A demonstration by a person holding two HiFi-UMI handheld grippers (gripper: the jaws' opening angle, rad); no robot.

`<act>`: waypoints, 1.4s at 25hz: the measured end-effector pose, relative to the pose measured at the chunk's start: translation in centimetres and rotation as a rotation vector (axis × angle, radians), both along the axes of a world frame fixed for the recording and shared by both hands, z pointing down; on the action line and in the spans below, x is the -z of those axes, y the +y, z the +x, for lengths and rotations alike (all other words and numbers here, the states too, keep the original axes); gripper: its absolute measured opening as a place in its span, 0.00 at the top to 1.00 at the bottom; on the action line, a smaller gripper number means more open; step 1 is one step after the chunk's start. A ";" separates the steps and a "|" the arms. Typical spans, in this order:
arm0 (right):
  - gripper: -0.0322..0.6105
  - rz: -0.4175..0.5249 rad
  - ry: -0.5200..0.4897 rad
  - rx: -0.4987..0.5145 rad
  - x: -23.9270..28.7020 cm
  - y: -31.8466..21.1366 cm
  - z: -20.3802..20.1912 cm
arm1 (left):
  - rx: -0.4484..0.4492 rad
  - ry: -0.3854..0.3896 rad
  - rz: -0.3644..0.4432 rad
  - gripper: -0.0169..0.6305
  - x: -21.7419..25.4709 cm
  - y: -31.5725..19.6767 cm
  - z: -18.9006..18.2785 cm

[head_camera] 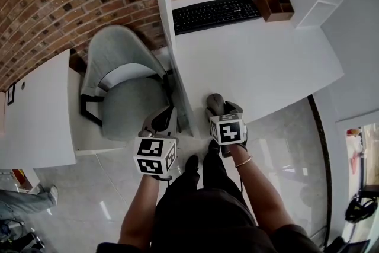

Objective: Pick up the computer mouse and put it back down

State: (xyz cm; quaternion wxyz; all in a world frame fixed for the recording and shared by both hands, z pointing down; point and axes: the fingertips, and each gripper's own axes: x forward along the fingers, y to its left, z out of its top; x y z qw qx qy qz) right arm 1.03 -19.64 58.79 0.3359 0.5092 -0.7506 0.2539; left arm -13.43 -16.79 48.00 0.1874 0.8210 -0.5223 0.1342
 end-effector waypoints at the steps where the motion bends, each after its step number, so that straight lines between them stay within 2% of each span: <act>1: 0.51 -0.003 0.001 -0.001 -0.2 0.0 0.0 | -0.002 0.000 -0.001 0.96 0.0 0.0 0.0; 23: 0.51 0.033 -0.010 0.015 -0.4 0.0 -0.4 | -0.018 0.003 -0.005 0.96 -0.4 -0.5 -0.2; 35: 0.51 0.127 -0.103 -0.004 4.0 0.5 -0.5 | -0.020 0.002 0.023 0.96 0.4 -0.5 -0.7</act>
